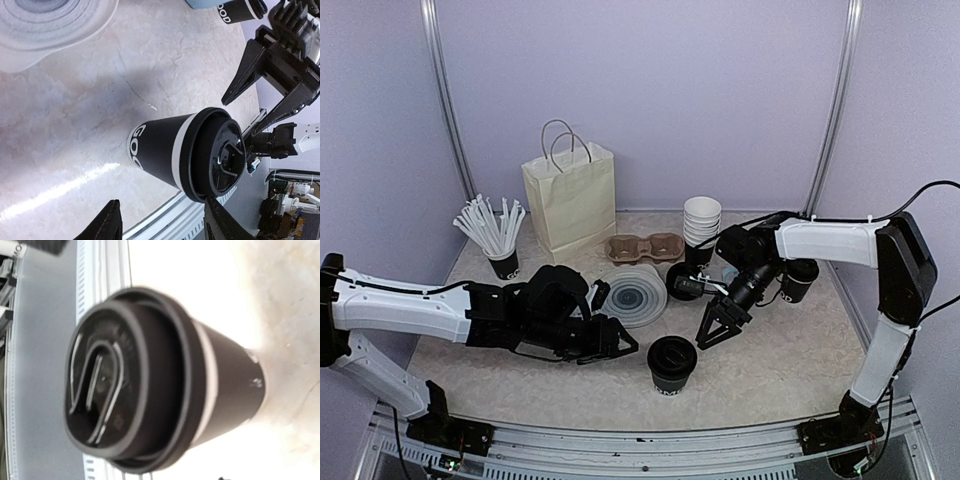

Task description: Pack the takeout coffee

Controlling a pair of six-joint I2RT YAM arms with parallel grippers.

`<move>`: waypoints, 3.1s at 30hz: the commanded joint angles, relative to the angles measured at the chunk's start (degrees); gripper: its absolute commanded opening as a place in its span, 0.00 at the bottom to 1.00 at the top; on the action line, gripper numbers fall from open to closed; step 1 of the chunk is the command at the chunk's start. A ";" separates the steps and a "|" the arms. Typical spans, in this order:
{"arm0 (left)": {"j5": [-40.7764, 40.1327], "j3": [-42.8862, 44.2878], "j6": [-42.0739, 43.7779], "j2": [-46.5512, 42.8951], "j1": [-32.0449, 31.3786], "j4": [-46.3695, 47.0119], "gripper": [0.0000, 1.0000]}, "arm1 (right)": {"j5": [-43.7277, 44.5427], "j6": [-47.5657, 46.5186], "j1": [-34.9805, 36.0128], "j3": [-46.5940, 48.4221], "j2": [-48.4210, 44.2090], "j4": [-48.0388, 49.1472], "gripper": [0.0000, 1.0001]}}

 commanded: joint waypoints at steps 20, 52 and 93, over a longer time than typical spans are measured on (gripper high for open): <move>9.62 -5.45 -9.78 5.47 -0.36 19.23 0.35 | -4.03 1.97 -0.57 3.12 5.47 0.67 0.41; 9.71 -5.73 -3.10 21.40 2.01 5.94 0.21 | 3.86 6.05 0.53 -4.14 11.15 6.28 0.34; -12.97 20.13 20.82 6.73 4.84 -6.01 0.96 | 6.04 -14.17 -4.92 3.19 -17.40 7.99 0.99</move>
